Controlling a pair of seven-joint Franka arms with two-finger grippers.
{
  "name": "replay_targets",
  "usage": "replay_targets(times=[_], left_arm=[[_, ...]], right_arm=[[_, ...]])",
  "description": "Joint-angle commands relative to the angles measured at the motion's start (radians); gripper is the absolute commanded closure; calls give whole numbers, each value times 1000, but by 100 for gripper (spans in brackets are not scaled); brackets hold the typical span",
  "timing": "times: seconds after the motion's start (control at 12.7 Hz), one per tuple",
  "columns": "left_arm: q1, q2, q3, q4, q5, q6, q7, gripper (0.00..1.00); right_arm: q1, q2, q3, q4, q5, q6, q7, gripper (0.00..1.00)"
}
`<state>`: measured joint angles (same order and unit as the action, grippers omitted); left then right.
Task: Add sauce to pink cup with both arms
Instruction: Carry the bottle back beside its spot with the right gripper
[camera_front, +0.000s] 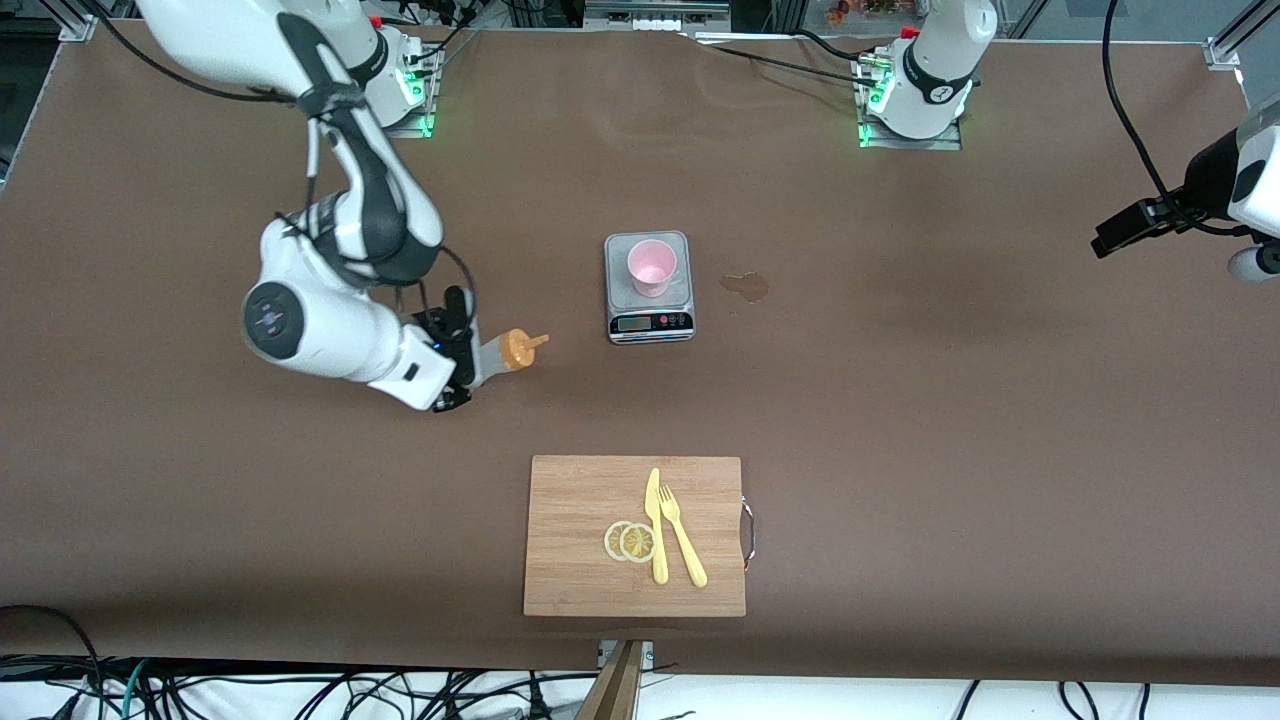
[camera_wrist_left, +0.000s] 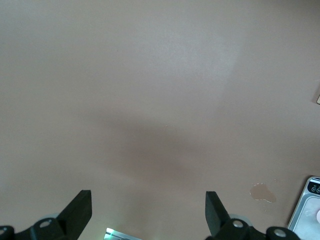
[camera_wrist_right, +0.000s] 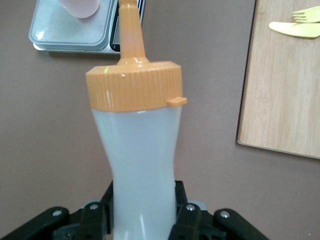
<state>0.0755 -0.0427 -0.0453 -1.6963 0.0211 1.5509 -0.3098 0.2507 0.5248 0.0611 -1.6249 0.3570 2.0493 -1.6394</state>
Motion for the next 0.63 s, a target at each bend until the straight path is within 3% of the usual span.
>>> replay_targets(times=[0.0,0.55], left_arm=[[10,10,-4,23,-23,-2,18,0],[10,10,-2,23,-23,-2,18,0]], right_arm=[[-91,33,16,0,132,5,-193,53],[-295,115,17,-71,557,-153,-663,53]])
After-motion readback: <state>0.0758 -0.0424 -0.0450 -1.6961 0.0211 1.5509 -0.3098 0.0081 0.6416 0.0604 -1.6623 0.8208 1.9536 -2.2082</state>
